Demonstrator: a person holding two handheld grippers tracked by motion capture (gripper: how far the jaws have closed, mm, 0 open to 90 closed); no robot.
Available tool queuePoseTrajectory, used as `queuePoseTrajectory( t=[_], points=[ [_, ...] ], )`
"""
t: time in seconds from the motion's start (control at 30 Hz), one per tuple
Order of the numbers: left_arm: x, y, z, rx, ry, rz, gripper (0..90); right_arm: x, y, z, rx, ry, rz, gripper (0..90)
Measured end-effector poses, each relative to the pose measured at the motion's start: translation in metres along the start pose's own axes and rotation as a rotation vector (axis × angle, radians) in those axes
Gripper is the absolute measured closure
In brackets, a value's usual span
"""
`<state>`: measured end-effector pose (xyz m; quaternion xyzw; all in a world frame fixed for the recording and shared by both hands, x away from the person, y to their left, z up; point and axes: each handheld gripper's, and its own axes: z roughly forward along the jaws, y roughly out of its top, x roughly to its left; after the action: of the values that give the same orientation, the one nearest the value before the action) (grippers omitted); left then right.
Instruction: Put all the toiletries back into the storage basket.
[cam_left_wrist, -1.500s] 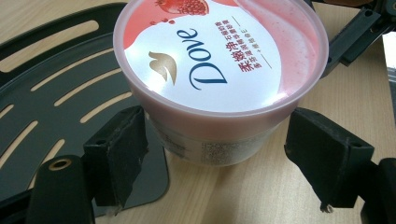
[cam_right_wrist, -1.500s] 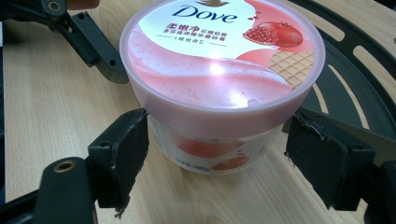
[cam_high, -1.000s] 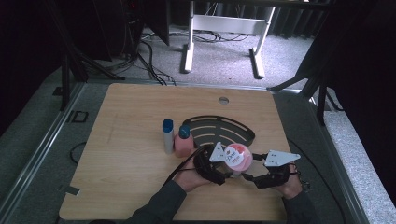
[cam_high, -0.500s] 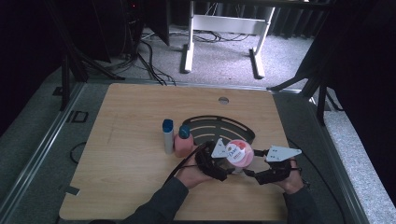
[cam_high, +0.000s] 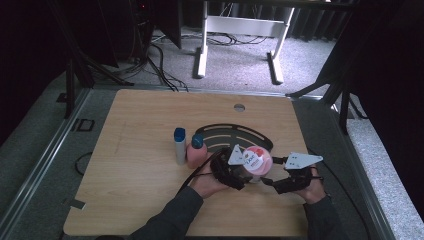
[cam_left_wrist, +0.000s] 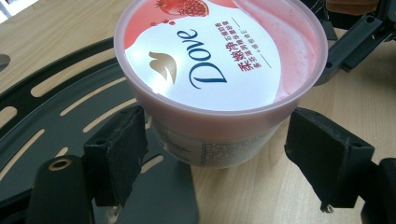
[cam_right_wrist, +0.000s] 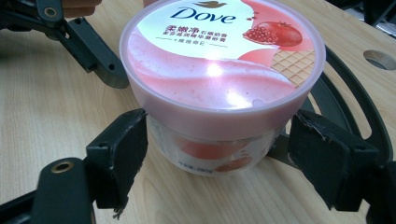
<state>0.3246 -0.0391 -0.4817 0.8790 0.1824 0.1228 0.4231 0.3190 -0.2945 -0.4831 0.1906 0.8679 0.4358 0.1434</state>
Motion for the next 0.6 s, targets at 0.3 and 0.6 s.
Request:
queuePoseTrajectory(
  t=[0.3, 0.6],
  points=[
    [0.003, 0.006, -0.001, 0.0, 0.014, 0.006, 21.0, -0.006, 0.002, 0.0, -0.017, 0.004, 0.011, 20.2],
    [0.009, 0.009, 0.0, -0.01, 0.017, -0.008, 21.0, -0.012, 0.006, 0.0, -0.022, -0.002, 0.012, 20.2]
  ],
)
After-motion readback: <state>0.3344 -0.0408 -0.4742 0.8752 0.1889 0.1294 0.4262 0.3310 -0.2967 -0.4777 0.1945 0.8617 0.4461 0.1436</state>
